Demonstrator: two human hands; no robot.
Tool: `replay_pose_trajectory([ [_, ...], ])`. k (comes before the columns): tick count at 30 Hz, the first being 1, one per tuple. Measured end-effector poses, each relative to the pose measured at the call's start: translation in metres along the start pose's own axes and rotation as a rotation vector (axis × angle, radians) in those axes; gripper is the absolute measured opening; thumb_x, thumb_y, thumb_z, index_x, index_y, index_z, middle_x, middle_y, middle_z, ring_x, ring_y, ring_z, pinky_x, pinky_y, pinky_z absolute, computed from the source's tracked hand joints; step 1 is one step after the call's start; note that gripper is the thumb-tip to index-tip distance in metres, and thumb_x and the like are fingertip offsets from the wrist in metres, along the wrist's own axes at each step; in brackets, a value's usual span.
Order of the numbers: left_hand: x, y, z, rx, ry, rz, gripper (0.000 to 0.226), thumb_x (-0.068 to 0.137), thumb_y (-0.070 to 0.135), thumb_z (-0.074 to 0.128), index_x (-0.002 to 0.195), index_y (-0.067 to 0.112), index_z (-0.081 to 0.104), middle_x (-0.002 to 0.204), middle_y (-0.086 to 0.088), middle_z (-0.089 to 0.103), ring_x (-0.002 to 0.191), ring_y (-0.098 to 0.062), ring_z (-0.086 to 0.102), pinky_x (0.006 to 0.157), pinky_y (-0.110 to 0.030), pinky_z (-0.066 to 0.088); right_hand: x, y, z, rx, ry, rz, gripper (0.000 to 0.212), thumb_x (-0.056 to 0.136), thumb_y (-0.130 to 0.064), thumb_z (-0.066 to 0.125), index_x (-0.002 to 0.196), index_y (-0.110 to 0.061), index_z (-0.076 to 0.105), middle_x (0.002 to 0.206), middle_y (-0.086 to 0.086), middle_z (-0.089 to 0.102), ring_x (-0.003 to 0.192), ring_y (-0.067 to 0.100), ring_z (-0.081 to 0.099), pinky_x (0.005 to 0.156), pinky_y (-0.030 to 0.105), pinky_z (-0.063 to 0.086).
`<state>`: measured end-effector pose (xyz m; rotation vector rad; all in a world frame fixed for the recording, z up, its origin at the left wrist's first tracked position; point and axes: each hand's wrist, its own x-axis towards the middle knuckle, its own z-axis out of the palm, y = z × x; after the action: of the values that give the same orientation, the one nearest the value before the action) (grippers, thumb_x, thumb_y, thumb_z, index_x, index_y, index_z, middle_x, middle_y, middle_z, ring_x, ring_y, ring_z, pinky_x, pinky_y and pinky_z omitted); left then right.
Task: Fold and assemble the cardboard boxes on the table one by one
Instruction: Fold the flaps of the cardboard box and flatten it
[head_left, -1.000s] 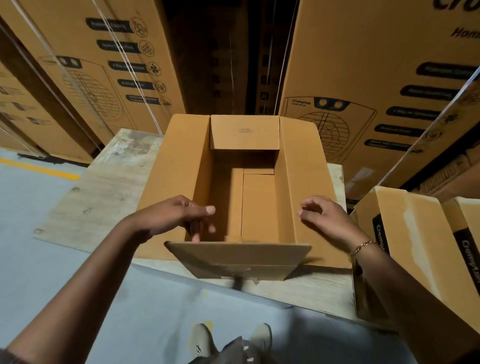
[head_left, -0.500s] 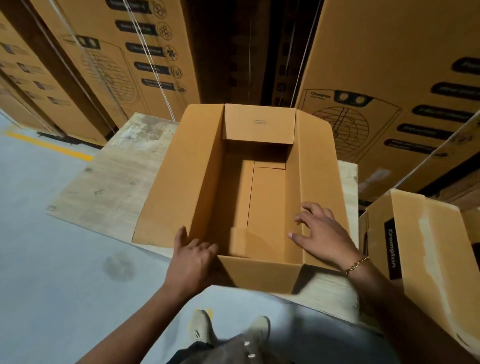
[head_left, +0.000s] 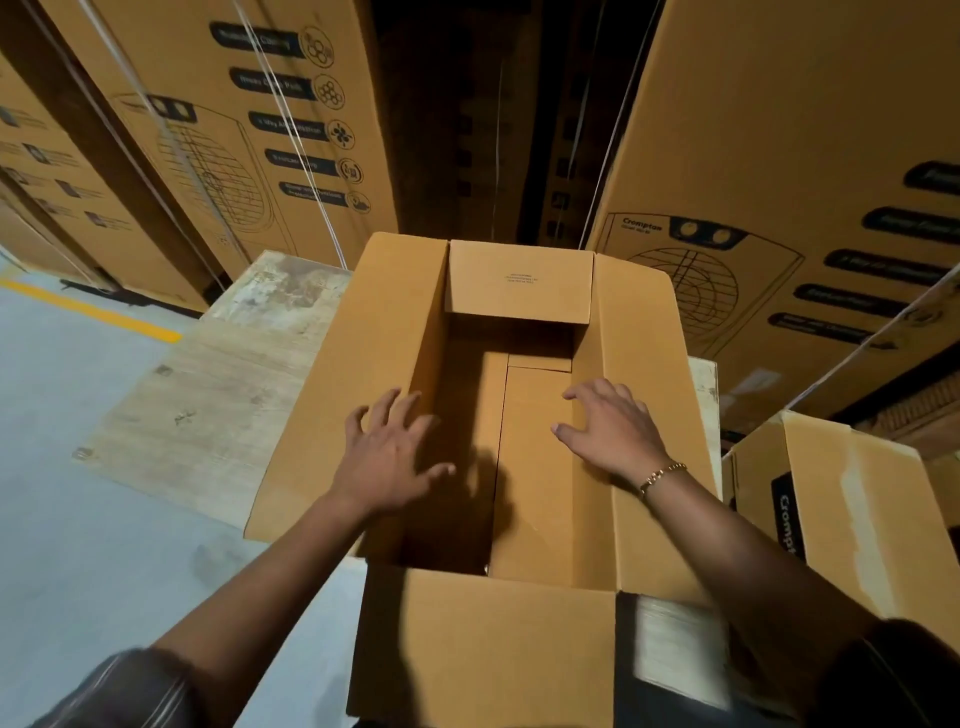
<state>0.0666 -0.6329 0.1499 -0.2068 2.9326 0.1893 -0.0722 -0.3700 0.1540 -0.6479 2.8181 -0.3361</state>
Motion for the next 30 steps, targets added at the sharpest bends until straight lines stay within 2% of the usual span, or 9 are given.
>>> replay_pose_trajectory([
  [3,0.066,-0.015,-0.006,0.029,0.017,-0.088,0.084,0.093,0.073,0.042,0.161,0.03,0.016,0.171,-0.005,-0.005,0.156,-0.029,-0.01,0.122,-0.06,0.003,0.044,-0.02,0.005,0.147,-0.008,0.048,0.053,0.09,-0.053,0.058,0.137,-0.03,0.05,0.141,-0.008,0.05,0.13,0.019,0.046,0.103,0.04,0.04],
  [7,0.106,-0.026,0.009,-0.124,0.004,-0.187,0.091,0.096,0.063,0.049,0.162,0.029,-0.005,0.17,-0.006,-0.013,0.157,-0.032,-0.006,0.122,-0.063,0.01,0.105,-0.042,0.015,1.019,-0.159,0.366,0.043,0.093,-0.041,0.062,0.132,-0.022,0.056,0.132,-0.002,0.062,0.116,0.016,0.059,0.092,0.035,0.047],
  [10,0.106,-0.026,0.022,-0.221,0.033,-0.19,0.093,0.098,0.042,0.057,0.161,0.029,-0.01,0.17,-0.005,-0.013,0.157,-0.031,-0.003,0.122,-0.063,0.018,0.148,-0.049,0.027,1.459,-0.211,0.574,0.03,0.098,-0.034,0.058,0.123,-0.018,0.058,0.124,0.006,0.067,0.115,0.023,0.062,0.098,0.041,0.049],
  [14,0.108,-0.033,0.025,-0.215,0.056,-0.2,0.097,0.096,0.034,0.059,0.162,0.025,-0.011,0.17,-0.006,-0.011,0.157,-0.029,-0.002,0.122,-0.061,0.019,0.187,-0.049,0.037,1.704,-0.09,0.744,0.005,0.097,-0.021,0.056,0.099,-0.017,0.057,0.132,0.01,0.06,0.123,0.028,0.055,0.108,0.046,0.041],
  [17,0.108,-0.037,0.025,-0.213,0.064,-0.19,0.1,0.094,0.033,0.061,0.162,0.022,-0.012,0.17,-0.006,-0.01,0.157,-0.03,0.0,0.122,-0.06,0.02,0.192,-0.043,0.034,1.797,0.07,0.72,0.014,0.094,-0.01,0.045,0.099,-0.013,0.058,0.124,0.009,0.069,0.125,0.027,0.06,0.098,0.042,0.045],
  [20,0.109,-0.034,0.027,-0.224,0.062,-0.181,0.105,0.092,0.03,0.064,0.161,0.022,-0.015,0.17,-0.007,-0.013,0.157,-0.03,-0.001,0.122,-0.06,0.02,0.19,-0.045,0.013,1.502,0.331,0.543,0.022,0.094,-0.014,0.049,0.113,-0.02,0.059,0.114,0.002,0.07,0.111,0.019,0.067,0.097,0.041,0.052],
  [23,0.11,-0.029,0.027,-0.239,0.038,-0.166,0.106,0.092,0.029,0.064,0.16,0.024,-0.017,0.169,-0.006,-0.016,0.157,-0.03,-0.005,0.123,-0.061,0.018,0.209,-0.047,-0.012,0.965,0.439,0.338,0.046,0.09,-0.038,0.057,0.136,-0.037,0.047,0.138,-0.004,0.054,0.125,0.017,0.052,0.096,0.037,0.048],
  [27,0.111,-0.031,0.027,-0.236,0.031,-0.172,0.111,0.089,0.029,0.068,0.159,0.023,-0.018,0.169,-0.006,-0.017,0.157,-0.03,-0.006,0.122,-0.062,0.02,0.258,-0.039,-0.039,0.22,0.385,0.168,0.068,0.091,-0.044,0.056,0.153,-0.036,0.03,0.166,-0.006,0.014,0.15,0.024,0.018,0.114,0.05,0.026],
  [30,0.111,-0.032,0.027,-0.229,0.03,-0.168,0.113,0.09,0.03,0.07,0.16,0.022,-0.018,0.169,-0.007,-0.017,0.157,-0.031,-0.006,0.122,-0.061,0.021,0.29,-0.027,-0.044,-0.033,0.2,0.183,0.07,0.092,-0.046,0.055,0.155,-0.033,0.027,0.168,-0.003,0.007,0.153,0.028,0.01,0.119,0.055,0.015],
])
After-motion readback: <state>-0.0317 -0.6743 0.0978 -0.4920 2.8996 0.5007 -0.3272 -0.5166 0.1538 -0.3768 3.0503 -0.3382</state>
